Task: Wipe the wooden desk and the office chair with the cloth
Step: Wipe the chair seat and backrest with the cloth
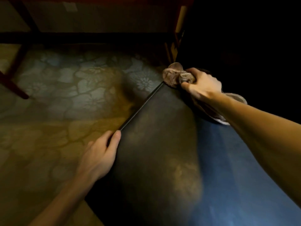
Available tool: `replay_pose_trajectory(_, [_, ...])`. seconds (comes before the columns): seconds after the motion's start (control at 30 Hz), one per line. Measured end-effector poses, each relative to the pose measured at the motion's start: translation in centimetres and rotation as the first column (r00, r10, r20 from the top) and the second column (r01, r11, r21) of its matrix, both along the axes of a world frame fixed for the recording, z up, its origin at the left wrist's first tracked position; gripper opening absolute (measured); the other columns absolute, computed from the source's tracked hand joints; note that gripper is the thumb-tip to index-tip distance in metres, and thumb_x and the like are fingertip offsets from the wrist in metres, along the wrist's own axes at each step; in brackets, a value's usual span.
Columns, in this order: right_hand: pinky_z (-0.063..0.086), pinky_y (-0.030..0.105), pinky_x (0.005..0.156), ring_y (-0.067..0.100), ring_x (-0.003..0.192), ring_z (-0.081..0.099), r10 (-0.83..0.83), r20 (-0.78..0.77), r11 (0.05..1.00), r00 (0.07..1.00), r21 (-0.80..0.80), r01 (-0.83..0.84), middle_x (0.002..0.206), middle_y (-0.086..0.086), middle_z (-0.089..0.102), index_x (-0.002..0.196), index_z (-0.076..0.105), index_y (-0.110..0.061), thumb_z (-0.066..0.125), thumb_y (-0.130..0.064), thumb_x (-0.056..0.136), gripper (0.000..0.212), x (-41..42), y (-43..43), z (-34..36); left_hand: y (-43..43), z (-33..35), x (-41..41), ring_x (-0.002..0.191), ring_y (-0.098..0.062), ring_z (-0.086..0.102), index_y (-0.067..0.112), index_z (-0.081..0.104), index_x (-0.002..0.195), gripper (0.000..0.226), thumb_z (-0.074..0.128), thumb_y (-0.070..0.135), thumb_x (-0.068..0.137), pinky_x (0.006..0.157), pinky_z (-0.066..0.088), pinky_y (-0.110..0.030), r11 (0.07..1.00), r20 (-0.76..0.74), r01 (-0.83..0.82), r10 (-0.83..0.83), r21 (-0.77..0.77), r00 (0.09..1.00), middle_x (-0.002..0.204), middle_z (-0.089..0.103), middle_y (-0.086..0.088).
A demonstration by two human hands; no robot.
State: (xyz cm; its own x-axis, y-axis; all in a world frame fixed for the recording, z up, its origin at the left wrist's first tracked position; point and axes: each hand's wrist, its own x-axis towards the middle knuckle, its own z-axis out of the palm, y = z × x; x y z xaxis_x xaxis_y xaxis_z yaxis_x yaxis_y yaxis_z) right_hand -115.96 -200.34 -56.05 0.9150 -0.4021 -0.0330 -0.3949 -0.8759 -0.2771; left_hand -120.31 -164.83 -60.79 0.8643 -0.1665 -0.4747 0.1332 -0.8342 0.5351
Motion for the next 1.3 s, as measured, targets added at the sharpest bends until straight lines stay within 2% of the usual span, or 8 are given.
replay_pose_trajectory(0.23, [0.045,0.033,0.095,0.018,0.118,0.063,0.242,0.059,0.965,0.969,0.089,-0.246,0.126,-0.011,0.068,0.129,0.060,-0.039,0.055,-0.055,0.082,0.050,-4.8,10.4,0.5,-0.8,0.4,0.0,0.142,-0.030,0.042,0.030,0.040,0.154,0.072,0.013,0.069,0.100,0.117,0.028,-0.048,0.998,0.025,-0.020,0.018,0.067,1.000,0.154,0.050,-0.005])
replay_pose_trajectory(0.4, [0.046,0.029,0.091,0.004,0.103,0.061,0.442,-0.018,0.858,0.897,0.300,-0.417,0.111,-0.019,0.067,0.120,0.063,-0.041,0.060,-0.053,0.083,0.039,-10.9,16.9,2.1,0.8,-0.1,0.2,0.139,-0.037,0.045,0.015,0.058,0.142,0.054,0.026,0.045,0.111,0.114,0.032,-0.044,0.951,-0.015,-0.271,0.272,-0.147,0.962,0.151,0.051,-0.019])
replay_pose_trajectory(0.5, [0.051,0.031,0.097,0.005,0.108,0.064,0.327,0.049,0.898,0.944,0.294,-0.327,0.110,-0.024,0.067,0.121,0.065,-0.044,0.057,-0.053,0.074,0.048,-11.6,15.7,4.4,3.7,-0.4,-0.2,0.124,-0.031,0.056,0.026,0.068,0.118,0.043,0.030,0.044,0.110,0.105,0.040,-0.043,0.928,-0.090,-0.280,0.265,-0.246,0.960,0.131,0.064,-0.010])
replay_pose_trajectory(0.63, [0.053,0.043,0.099,0.028,0.119,0.065,0.048,0.242,0.996,0.969,0.062,-0.064,0.127,-0.002,0.070,0.136,0.059,-0.037,0.051,-0.059,0.074,0.066,-8.7,10.5,7.3,6.7,-0.8,-1.3,0.115,-0.020,0.054,0.030,0.068,0.104,0.047,0.030,0.056,0.107,0.102,0.036,-0.039,0.920,-0.259,-0.277,0.206,-0.279,0.944,0.114,0.062,-0.003])
replay_pose_trajectory(0.77, [0.033,0.054,0.115,0.033,0.146,0.036,0.038,0.038,0.985,0.999,-0.171,-0.031,0.159,0.006,0.042,0.151,0.045,-0.037,0.062,-0.066,0.082,0.076,-2.7,5.5,7.2,7.0,-2.8,-1.4,0.126,-0.029,0.056,0.023,0.068,0.118,0.059,0.037,0.070,0.099,0.114,0.035,-0.053,0.819,-0.377,-0.465,0.336,-0.336,0.863,0.128,0.065,-0.006])
replay_pose_trajectory(0.9, [0.018,0.062,0.123,0.038,0.155,0.010,-0.037,-0.233,0.999,0.972,-0.007,0.036,0.170,0.008,0.015,0.160,0.021,-0.046,0.061,-0.079,0.082,0.093,0.5,3.2,1.6,5.8,-4.1,-1.3,0.122,-0.027,0.057,0.036,0.065,0.101,0.051,0.042,0.078,0.084,0.112,0.037,-0.053,0.699,-0.429,-0.588,0.422,-0.407,0.799,0.129,0.062,-0.005])
replay_pose_trajectory(1.1, [0.035,0.060,0.113,0.039,0.143,0.032,-0.047,0.018,0.990,0.999,-0.131,0.049,0.152,0.018,0.040,0.152,0.039,-0.025,0.053,-0.064,0.087,0.077,-0.9,5.3,-1.9,5.3,-4.7,-0.4,0.106,-0.035,0.065,0.011,0.069,0.101,0.069,0.040,0.073,0.093,0.103,0.045,-0.051,0.628,-0.512,-0.633,0.398,-0.453,0.761,0.106,0.069,-0.019])
replay_pose_trajectory(1.3, [0.040,0.052,0.096,0.035,0.125,0.048,0.217,0.043,0.970,0.975,-0.120,-0.211,0.127,0.011,0.056,0.128,0.061,-0.025,0.043,-0.068,0.072,0.073,-6.0,18.0,-2.2,5.7,-5.9,-0.7,0.112,-0.034,0.065,0.022,0.070,0.105,0.091,0.051,0.095,0.054,0.107,0.046,-0.058,0.502,-0.620,-0.726,0.399,-0.470,0.676,0.121,0.068,-0.017])
